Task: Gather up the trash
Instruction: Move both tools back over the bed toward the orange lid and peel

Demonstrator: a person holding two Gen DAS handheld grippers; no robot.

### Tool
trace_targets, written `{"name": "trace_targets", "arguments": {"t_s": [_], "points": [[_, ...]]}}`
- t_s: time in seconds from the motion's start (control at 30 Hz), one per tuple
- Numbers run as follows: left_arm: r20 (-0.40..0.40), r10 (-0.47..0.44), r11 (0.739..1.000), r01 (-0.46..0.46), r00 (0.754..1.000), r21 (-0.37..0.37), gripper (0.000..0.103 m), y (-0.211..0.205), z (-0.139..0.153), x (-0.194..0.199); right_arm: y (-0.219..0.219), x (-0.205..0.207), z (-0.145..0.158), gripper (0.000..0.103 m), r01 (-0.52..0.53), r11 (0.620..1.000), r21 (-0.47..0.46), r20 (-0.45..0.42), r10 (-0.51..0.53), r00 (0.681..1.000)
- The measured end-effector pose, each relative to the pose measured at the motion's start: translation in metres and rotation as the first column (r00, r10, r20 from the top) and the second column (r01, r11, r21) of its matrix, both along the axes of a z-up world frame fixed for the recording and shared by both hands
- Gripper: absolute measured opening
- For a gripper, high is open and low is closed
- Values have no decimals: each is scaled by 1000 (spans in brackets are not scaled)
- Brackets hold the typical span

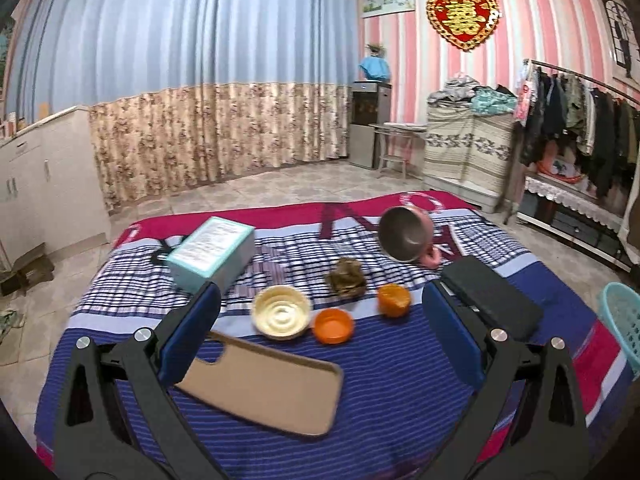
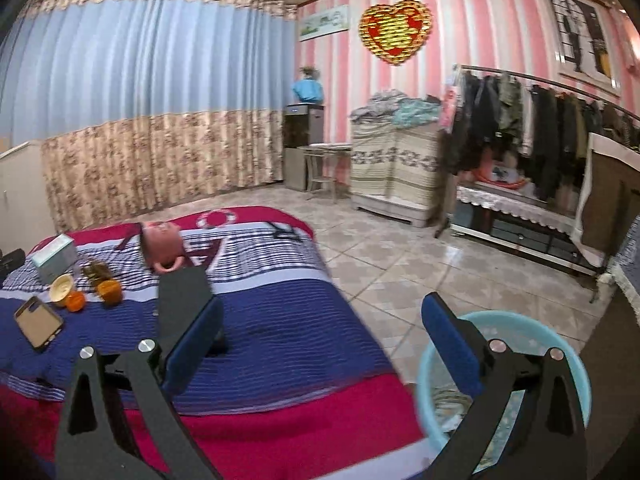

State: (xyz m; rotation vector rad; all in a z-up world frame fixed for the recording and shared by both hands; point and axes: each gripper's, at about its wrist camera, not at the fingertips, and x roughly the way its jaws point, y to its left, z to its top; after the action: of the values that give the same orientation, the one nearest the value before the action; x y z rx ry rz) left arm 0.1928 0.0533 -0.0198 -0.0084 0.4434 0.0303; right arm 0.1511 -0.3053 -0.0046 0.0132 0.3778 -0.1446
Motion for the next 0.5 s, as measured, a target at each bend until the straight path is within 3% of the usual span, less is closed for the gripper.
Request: {"name": "trace_targets", "arguments": {"t_s": [0.17,0.5], "points": [[-11,27,999,-26,1000,29,97,10,-4,1,26,10,-8,98,-51,999,-11,-9,51,999],[-78,59,998,-58,995,18,97,35,-25,13,74,45,-25,98,-172,985,-28,-58,170,984]]}}
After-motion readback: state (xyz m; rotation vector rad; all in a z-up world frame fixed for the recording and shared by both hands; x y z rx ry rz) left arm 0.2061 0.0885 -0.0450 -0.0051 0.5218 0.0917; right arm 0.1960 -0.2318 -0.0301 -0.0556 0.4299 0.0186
